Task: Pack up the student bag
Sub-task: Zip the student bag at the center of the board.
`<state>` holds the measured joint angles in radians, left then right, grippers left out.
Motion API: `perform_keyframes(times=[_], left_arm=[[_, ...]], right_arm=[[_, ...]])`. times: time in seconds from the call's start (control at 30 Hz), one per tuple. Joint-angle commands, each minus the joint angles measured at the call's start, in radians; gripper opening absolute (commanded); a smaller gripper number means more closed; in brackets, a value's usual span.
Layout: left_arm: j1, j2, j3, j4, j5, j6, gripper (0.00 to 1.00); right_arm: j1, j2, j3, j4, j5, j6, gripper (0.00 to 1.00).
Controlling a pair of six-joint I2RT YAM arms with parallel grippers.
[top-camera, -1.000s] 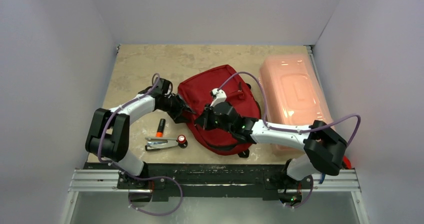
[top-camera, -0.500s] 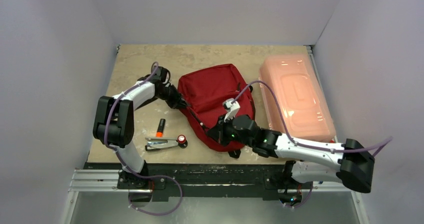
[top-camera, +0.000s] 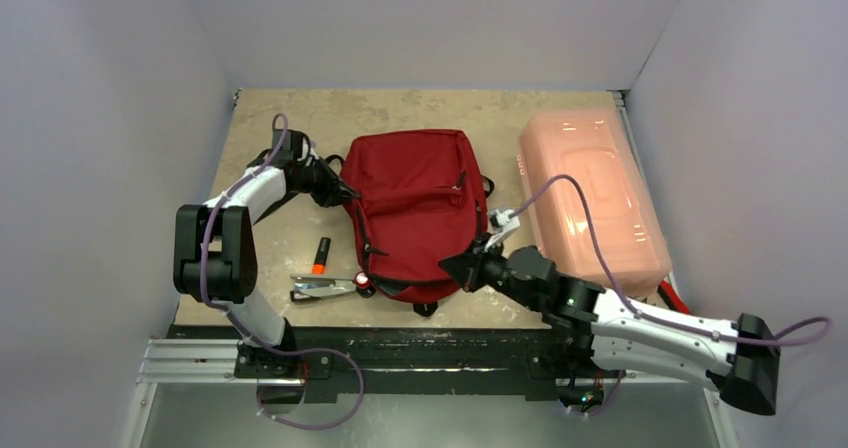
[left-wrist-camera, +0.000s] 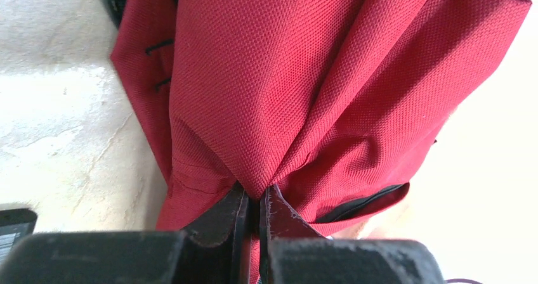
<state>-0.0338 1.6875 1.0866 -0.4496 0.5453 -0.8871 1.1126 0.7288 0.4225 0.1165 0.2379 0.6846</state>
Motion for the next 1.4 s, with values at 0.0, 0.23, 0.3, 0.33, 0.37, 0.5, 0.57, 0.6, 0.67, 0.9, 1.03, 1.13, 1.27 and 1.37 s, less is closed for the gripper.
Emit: perform_keyframes(times=[0.0,0.23,0.3,0.33,0.37,0.5,0.57,0.6,0.67,0.9,1.03,1.13,1.27,1.37], left_arm=[[0.003,-0.043,-0.043,0.130,0.104,-0.007,0.00],[0.003,-0.038,-0.064,0.167,0.139,-0.017,0.00],[0.002,-0.032,-0.074,0.187,0.153,-0.023,0.00],[0.003,-0.030,-0.081,0.198,0.159,-0.029,0.00],[0.002,-0.029,-0.091,0.211,0.166,-0.040,0.00],[0.003,-0.020,-0.103,0.261,0.204,-0.076,0.00],[0.004,-0.024,-0.102,0.263,0.207,-0.080,0.00],[0.004,-0.025,-0.101,0.264,0.207,-0.081,0.00],[0.005,-0.026,-0.103,0.266,0.209,-0.085,0.00],[0.005,-0.025,-0.107,0.276,0.215,-0.092,0.00],[0.005,-0.021,-0.108,0.278,0.213,-0.094,0.00],[0.005,-0.019,-0.109,0.280,0.212,-0.095,0.00],[0.005,-0.018,-0.109,0.278,0.211,-0.093,0.00],[0.005,-0.017,-0.109,0.279,0.209,-0.092,0.00]], right_arm=[[0.003,0.234,0.184,-0.039,-0.012,0.036,0.18],[-0.168,0.604,0.385,0.027,-0.364,0.096,0.74],[-0.201,0.673,0.399,0.112,-0.496,0.096,0.79],[-0.208,0.709,0.423,0.118,-0.522,0.081,0.80],[-0.214,0.747,0.452,0.115,-0.546,0.057,0.81],[-0.240,0.898,0.549,0.106,-0.659,0.009,0.75],[-0.251,0.955,0.551,0.166,-0.728,0.015,0.71],[-0.252,0.977,0.550,0.193,-0.759,0.017,0.68],[-0.252,1.022,0.557,0.229,-0.808,0.022,0.61],[-0.252,1.071,0.519,0.334,-0.864,0.071,0.33],[-0.252,1.038,0.507,0.298,-0.824,0.048,0.41],[-0.252,1.021,0.505,0.295,-0.815,0.046,0.39],[-0.252,1.012,0.519,0.268,-0.808,0.033,0.21],[-0.252,0.995,0.524,0.222,-0.781,0.013,0.14]])
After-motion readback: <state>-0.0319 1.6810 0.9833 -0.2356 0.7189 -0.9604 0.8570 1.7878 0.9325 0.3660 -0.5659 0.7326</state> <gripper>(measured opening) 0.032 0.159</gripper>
